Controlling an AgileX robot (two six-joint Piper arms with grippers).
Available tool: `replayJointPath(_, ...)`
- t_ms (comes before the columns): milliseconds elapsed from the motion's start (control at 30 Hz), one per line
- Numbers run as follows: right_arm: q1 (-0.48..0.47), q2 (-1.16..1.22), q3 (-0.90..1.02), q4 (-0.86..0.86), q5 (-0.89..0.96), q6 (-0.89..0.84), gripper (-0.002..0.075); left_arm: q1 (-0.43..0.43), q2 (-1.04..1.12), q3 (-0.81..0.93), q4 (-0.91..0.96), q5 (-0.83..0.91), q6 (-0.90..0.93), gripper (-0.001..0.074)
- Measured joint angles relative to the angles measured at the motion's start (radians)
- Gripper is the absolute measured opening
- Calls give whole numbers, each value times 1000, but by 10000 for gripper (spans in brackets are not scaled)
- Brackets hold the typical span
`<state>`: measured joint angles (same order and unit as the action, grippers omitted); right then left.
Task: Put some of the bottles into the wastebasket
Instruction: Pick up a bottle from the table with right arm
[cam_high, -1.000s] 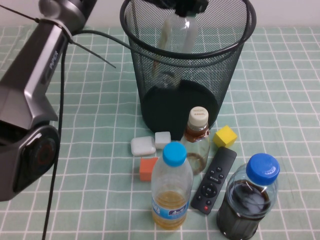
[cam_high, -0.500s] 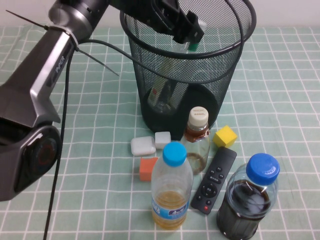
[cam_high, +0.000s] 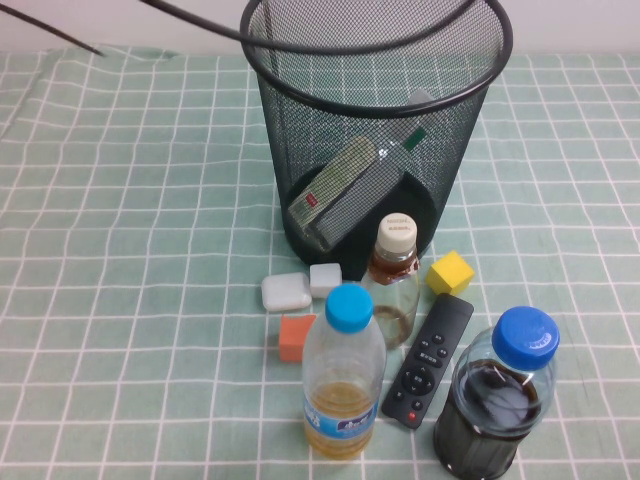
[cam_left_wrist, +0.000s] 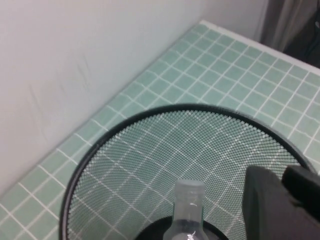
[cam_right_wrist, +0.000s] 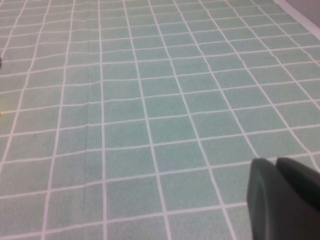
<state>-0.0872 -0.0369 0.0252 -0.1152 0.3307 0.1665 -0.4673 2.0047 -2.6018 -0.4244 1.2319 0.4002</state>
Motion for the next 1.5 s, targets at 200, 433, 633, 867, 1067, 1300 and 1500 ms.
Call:
replayJointPath(200, 0, 0, 0, 0, 0, 0, -7, 0, -249, 87, 66, 23, -1, 6)
replayJointPath(433, 0, 0, 0, 0, 0, 0, -7, 0, -601, 470, 198, -10, -2, 1)
replayJointPath(633, 0, 0, 0, 0, 0, 0, -7, 0, -947, 943, 224, -235, -10, 1)
replayJointPath(867, 0, 0, 0, 0, 0, 0, -7, 0, -1346, 1532, 224, -487, -113, 1)
replayJointPath(1067, 0, 0, 0, 0, 0, 0, -7, 0, -1583, 1938, 224, -724, -134, 1)
replayJointPath(1300, 0, 0, 0, 0, 0, 0, -7, 0, -1717, 2150, 224, -811, -140, 1)
replayJointPath(1500, 0, 0, 0, 0, 0, 0, -7, 0, -1727, 2213, 228, -832, -142, 1)
